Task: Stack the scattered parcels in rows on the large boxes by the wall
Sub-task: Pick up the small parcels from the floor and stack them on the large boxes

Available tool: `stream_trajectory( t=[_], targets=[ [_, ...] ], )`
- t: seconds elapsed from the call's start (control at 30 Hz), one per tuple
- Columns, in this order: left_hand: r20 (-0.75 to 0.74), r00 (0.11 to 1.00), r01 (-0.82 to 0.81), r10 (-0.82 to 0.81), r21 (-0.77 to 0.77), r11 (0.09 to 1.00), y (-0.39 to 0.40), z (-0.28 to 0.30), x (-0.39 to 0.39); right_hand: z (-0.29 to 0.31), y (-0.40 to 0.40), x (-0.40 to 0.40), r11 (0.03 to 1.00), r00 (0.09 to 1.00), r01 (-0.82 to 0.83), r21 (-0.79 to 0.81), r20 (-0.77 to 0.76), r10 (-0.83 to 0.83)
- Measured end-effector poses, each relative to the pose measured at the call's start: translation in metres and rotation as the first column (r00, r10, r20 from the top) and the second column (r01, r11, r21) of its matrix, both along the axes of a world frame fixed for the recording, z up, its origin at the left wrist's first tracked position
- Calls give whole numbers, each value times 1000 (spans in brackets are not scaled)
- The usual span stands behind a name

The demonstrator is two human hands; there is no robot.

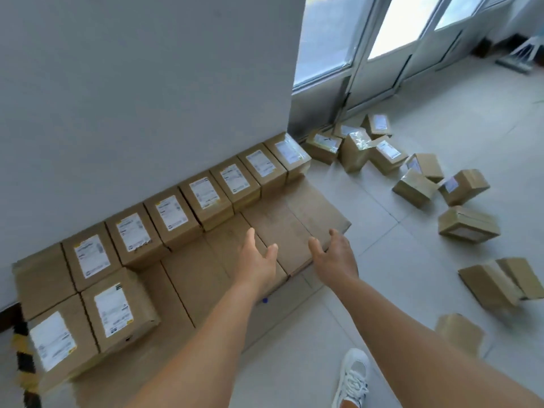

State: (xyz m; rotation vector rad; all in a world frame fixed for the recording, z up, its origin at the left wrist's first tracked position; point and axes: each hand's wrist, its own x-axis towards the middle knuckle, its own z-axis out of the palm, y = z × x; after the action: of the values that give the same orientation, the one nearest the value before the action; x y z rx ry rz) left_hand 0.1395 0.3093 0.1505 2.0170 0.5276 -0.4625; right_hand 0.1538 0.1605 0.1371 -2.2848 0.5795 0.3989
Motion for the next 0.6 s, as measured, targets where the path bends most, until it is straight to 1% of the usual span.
stream_trajectory(
  t=[0.17,0.33,0.6],
  targets=[
    [25,993,118,-119,22,993,-91,16,35,16,-97,15,991,992,127,41,19,-128],
    [47,977,207,-209,42,977,-191,25,70,29,-197,43,980,981,188,66,34,-190],
    [43,966,254,-257,59,965,-335,18,140,36,-340,95,966,968,244,85,38,-248]
  ],
)
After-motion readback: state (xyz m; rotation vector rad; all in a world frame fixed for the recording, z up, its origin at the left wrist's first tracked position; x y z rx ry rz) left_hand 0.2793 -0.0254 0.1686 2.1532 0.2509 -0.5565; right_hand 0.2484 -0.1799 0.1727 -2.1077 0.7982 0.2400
